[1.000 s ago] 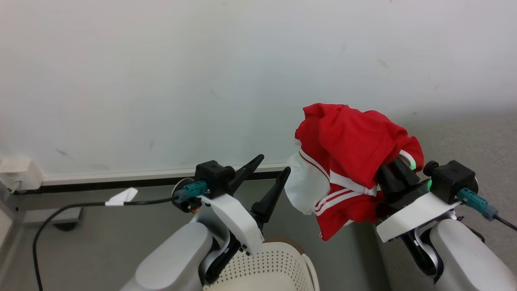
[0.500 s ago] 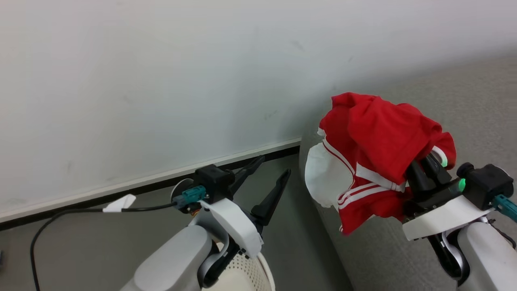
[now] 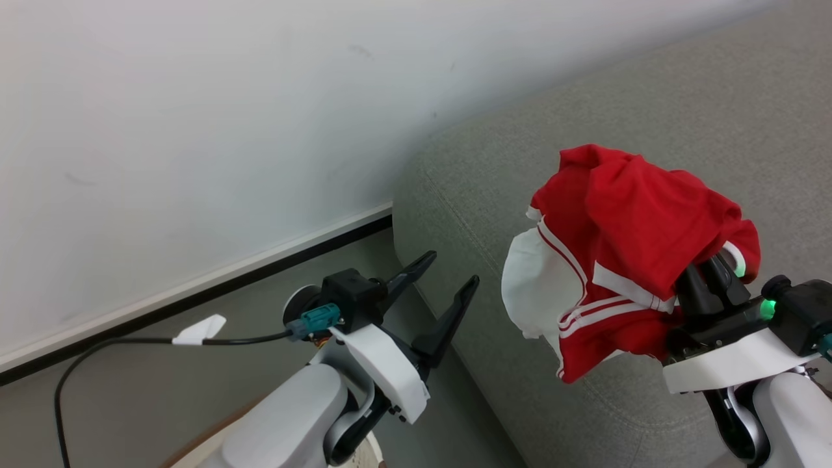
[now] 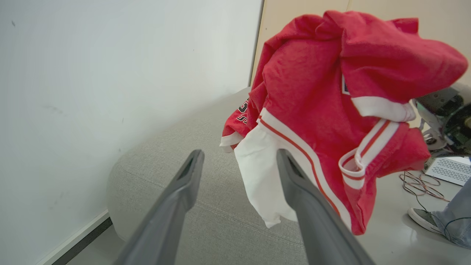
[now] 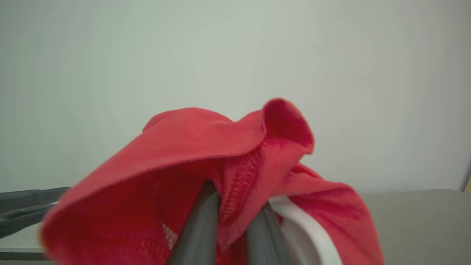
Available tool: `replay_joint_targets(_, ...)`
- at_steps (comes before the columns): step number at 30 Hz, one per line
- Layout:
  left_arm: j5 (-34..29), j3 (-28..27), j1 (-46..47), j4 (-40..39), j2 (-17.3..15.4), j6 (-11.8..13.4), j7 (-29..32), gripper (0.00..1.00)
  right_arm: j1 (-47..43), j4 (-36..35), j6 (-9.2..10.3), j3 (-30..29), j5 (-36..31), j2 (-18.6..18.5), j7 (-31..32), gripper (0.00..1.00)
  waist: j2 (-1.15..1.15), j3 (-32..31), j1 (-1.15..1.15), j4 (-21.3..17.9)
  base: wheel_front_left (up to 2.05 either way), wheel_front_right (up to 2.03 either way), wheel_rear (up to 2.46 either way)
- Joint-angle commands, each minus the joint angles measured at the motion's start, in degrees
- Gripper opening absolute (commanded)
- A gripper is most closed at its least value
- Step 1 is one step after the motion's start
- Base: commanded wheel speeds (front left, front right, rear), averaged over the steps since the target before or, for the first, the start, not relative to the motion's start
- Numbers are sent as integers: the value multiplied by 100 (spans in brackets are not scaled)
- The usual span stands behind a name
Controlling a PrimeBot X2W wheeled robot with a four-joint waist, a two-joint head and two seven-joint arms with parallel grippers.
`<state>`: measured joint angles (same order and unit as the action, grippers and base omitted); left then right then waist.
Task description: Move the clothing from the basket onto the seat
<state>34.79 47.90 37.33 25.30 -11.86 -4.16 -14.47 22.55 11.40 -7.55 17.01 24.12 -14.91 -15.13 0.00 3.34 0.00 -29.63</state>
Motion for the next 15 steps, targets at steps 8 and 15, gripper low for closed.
replay_joint_targets(8,-94,78,163,110,26,-77,-20,100,-78,-116,12,-217,-37,47,-3,0,0,242,0,-94,0,0,0)
replay_joint_targets(15,-135,122,279,-46,-101,-70,45,100,515,307,12,-168,228,-13,-2,0,0,624,0,30,0,0,0)
